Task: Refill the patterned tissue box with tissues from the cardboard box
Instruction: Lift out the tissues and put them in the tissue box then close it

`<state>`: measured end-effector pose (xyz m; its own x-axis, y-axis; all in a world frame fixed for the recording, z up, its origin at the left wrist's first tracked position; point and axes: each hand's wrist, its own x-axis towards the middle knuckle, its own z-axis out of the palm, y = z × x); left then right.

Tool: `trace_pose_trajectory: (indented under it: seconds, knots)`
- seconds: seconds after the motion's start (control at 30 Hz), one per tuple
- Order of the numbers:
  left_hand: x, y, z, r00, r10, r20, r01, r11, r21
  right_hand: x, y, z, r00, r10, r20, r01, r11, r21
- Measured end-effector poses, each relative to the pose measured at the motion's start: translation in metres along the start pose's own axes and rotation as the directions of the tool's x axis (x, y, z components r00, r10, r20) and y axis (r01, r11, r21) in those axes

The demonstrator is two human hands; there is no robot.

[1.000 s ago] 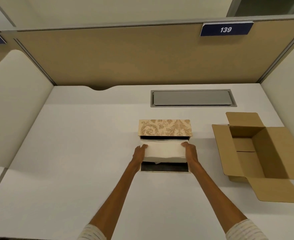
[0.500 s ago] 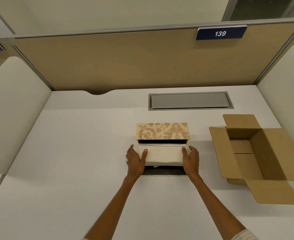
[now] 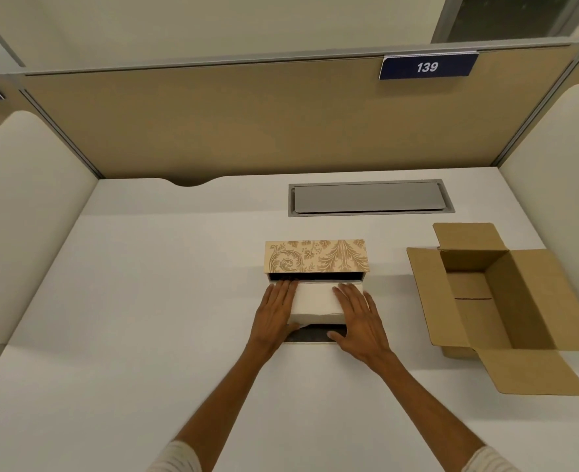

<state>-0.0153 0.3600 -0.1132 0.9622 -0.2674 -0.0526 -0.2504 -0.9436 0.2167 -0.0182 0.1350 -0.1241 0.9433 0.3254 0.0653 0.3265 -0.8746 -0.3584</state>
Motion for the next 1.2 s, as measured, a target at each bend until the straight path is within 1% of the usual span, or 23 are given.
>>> trace_pose_trajectory:
  seconds: [0.1,0.17,0.43,0.53,0.67,0.83,0.93,1.0,1.07,1.1,1.2]
  knots:
    - [0.002,0.000,0.002,0.999,-0.034,0.015,0.034,0.999,0.030,0.008,0.006,-0.003,1.000,0.003,0.031,0.000,0.995,-0.104]
    - [0.001,0.002,0.005,0.999,-0.036,0.012,0.035,0.999,0.040,0.014,0.005,-0.003,0.999,0.013,0.051,-0.006,0.990,-0.138]
    - [0.005,0.001,0.009,0.999,-0.025,0.039,0.023,0.998,0.051,0.018,0.000,0.003,0.990,0.086,0.112,-0.073,0.990,-0.118]
    - [0.008,-0.003,0.008,0.999,-0.002,0.046,0.001,1.000,0.021,0.020,0.001,0.003,0.986,0.100,0.137,-0.085,0.990,-0.112]
    - [0.010,-0.001,0.007,0.998,-0.018,0.053,0.020,0.999,-0.025,0.022,0.000,0.003,0.983,0.117,0.139,-0.108,0.991,-0.074]
    - [0.009,0.001,0.005,0.996,-0.031,0.078,0.033,0.999,-0.017,0.021,-0.002,0.000,0.980,0.126,0.153,-0.114,0.990,-0.082]
    - [0.011,0.001,0.000,0.994,-0.026,0.107,0.028,0.999,-0.019,0.022,0.000,-0.005,0.980,0.102,0.173,-0.086,0.991,-0.101]
    - [0.011,0.002,-0.005,0.993,-0.031,0.115,0.034,0.999,-0.030,0.022,0.000,-0.011,0.980,0.087,0.179,-0.073,0.994,-0.085]
    - [0.010,0.004,-0.010,0.996,-0.035,0.084,0.039,0.998,-0.048,0.019,-0.001,-0.017,0.986,0.077,0.148,-0.071,0.996,-0.046]
    - [0.009,0.005,-0.014,0.998,-0.034,0.054,0.037,0.997,-0.063,0.017,-0.002,-0.020,0.991,0.079,0.110,-0.077,0.997,-0.023]
    - [0.007,0.009,-0.026,0.992,-0.053,-0.115,0.036,0.988,-0.151,0.015,-0.007,-0.032,0.990,0.112,-0.087,-0.108,0.993,0.046]
